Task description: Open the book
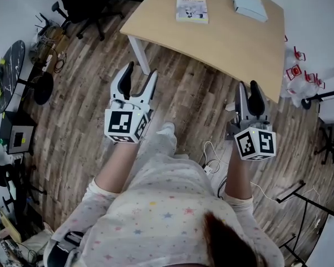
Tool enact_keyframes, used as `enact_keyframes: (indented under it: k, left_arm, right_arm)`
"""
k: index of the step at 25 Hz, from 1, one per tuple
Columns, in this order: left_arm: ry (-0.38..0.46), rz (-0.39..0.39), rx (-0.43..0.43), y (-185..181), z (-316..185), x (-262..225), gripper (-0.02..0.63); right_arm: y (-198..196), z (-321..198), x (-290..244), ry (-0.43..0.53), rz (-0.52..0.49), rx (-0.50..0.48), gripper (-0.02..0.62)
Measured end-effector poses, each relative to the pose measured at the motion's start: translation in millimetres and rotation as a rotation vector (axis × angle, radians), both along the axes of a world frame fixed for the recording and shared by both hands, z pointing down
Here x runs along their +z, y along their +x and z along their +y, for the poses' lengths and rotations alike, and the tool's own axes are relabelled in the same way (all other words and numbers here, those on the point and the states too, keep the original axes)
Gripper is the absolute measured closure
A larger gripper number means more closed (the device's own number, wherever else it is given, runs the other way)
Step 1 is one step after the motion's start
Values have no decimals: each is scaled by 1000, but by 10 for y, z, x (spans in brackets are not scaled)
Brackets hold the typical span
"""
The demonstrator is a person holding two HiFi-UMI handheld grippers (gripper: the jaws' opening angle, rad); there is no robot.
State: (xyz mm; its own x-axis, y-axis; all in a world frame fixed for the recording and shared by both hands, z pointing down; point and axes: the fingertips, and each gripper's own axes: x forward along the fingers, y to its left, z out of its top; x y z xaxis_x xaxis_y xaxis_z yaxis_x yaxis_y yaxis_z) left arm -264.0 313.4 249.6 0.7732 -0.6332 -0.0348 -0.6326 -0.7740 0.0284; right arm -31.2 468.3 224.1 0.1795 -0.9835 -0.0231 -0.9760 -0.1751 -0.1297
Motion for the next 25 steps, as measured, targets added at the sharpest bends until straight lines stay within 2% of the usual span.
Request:
enact_keyframes:
  k: [8,15,25]
  left_arm:
    - [-10,-7,56,489,-833,-7,356]
    - [-25,-16,66,764,-1187,36,356]
    - [-56,-15,-40,1268,-1700,143,356]
  right_arm:
    - [437,-789,-36,-3,-7,38,423]
    - [688,-1119,36,-28,-25,43,423]
    - [1351,-1909,66,-38,-22,-63,423]
